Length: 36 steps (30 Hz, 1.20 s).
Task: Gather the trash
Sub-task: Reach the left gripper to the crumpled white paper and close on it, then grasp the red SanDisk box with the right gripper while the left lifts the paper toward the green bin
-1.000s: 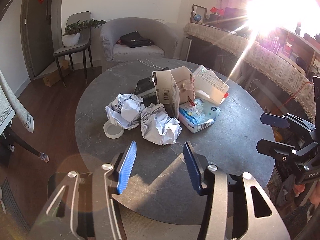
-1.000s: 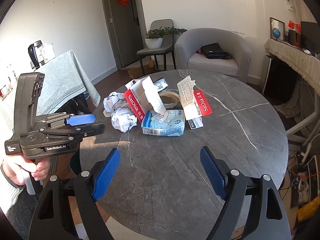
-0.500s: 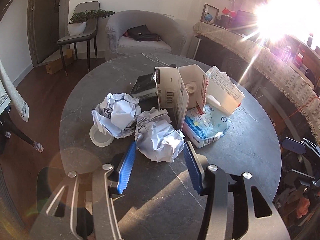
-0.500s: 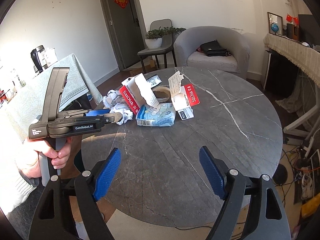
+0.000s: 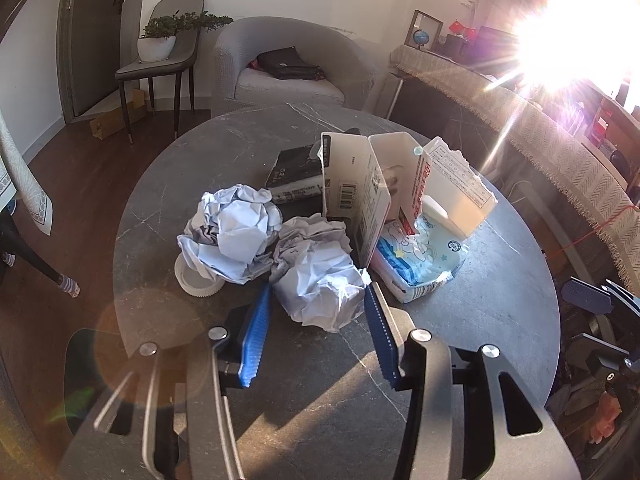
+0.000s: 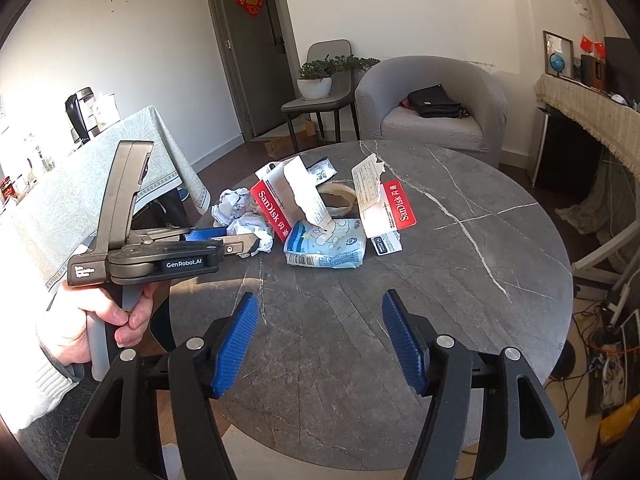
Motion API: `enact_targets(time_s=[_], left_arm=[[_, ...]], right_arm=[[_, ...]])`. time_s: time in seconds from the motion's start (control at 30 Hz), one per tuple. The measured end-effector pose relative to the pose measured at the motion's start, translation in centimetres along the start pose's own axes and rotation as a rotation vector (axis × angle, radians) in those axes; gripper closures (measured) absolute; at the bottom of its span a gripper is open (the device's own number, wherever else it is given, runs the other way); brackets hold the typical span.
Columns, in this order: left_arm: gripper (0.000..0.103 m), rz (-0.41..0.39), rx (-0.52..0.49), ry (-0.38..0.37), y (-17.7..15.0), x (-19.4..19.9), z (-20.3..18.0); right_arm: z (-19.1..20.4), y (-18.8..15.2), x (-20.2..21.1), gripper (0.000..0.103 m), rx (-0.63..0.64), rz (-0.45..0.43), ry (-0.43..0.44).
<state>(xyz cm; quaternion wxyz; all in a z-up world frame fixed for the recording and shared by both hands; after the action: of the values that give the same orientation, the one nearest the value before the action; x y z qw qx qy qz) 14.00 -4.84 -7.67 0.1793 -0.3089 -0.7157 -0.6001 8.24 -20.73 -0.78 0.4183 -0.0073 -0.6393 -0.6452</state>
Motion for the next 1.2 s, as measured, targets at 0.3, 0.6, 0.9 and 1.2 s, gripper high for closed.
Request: enact_targets(time_s=[0.3,0.6,0.9,1.2], left_arm=[[0.053,-0.005,0.012,-0.057,-0.9,2.9,0.1],[0.053,-0.030,0.039,-0.084,-1.1,5.6,2.1],[0.053,-0.029,0.080,-0.062,-1.4,7.2,5.7],[0.053,-0.036,0.100,-0.047,-1.8,8.7,8.1]], right_arm=[[2.5,2.4,-2.9,0.038,0.088,-0.010,-0.006],[5.2,5.8,-7.7,0.025,0.286,0.024,-0.001],[4.4,6.0,-12.9,0.024,0.298,0.068,-0.012],[4.4,6.3,-15.4,0.034,0.303,0.069,-0.069]])
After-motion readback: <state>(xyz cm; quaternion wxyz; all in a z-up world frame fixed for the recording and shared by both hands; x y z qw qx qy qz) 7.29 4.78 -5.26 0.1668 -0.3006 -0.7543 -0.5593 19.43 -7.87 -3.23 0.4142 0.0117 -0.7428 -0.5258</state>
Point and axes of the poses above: each gripper's, at about its wrist camera, not at the fingertips, and x roughly against the way its jaws point, z to its left, y to its top, the point moved 6 cm from there along -x, roughly the way its jaws point, and after that the axes turned 6 degrees about -z, right-handed, at the moved point
